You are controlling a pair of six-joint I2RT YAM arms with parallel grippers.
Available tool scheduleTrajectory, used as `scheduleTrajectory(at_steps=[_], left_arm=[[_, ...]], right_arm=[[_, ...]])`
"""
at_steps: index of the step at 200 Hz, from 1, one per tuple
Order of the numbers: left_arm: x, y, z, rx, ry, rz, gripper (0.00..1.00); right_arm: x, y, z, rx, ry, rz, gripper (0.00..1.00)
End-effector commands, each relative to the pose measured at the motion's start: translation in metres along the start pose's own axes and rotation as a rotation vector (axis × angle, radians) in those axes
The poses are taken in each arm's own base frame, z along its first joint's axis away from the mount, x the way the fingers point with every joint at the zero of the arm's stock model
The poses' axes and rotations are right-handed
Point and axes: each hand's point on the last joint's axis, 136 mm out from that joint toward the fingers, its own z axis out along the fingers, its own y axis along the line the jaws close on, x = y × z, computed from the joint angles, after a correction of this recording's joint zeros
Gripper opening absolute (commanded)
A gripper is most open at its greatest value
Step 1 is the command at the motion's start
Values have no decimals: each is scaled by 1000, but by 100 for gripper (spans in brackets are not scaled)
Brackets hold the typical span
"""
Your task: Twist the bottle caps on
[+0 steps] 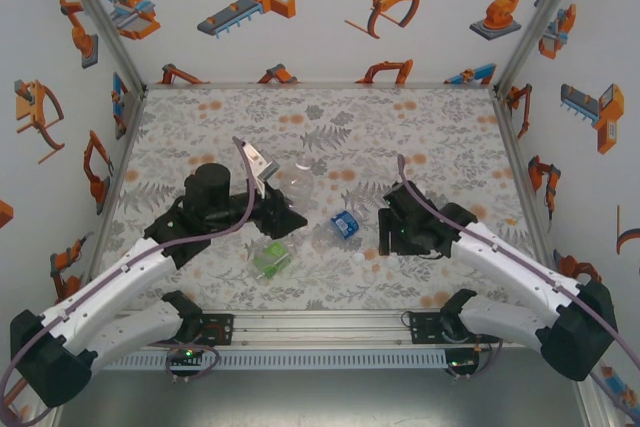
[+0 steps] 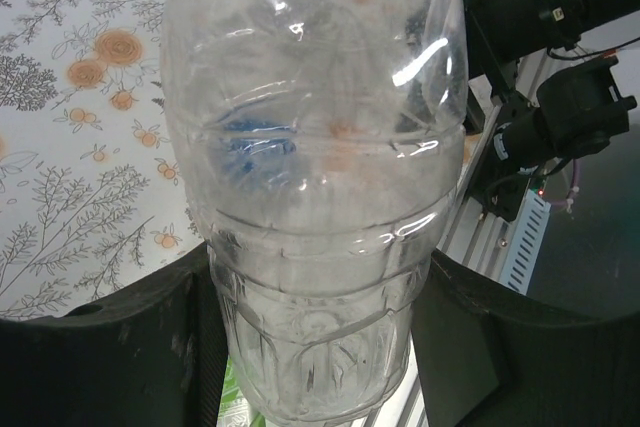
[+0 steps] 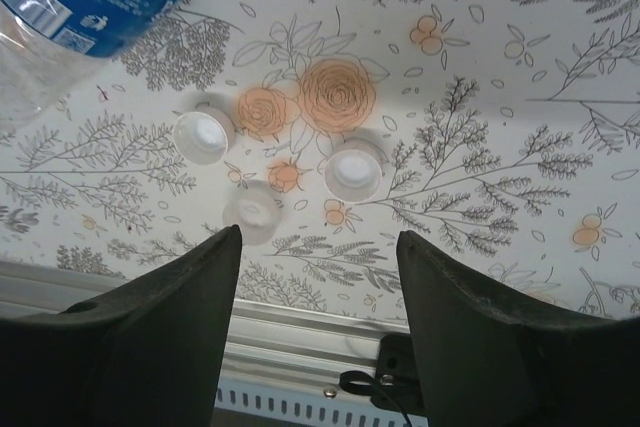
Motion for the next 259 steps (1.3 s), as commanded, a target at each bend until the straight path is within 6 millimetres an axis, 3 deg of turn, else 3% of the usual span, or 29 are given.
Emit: scheduleTrajectory(at_steps=[1,66,172,259], left_arm=[[-8,-8,-8,19,-55,-6,5],[3,-9,-23,-12,-47,-29,5],[4,-1,-13,-27,-57,-33,5],[6,4,-12,-50,-54,-52,5]], right_arm=[[7,-10,-1,76,4,23,59],[4,-7,9,104,18,6,59],[23,-6,51,83,48,38,55],[25,-17,65,147,46,28,46]])
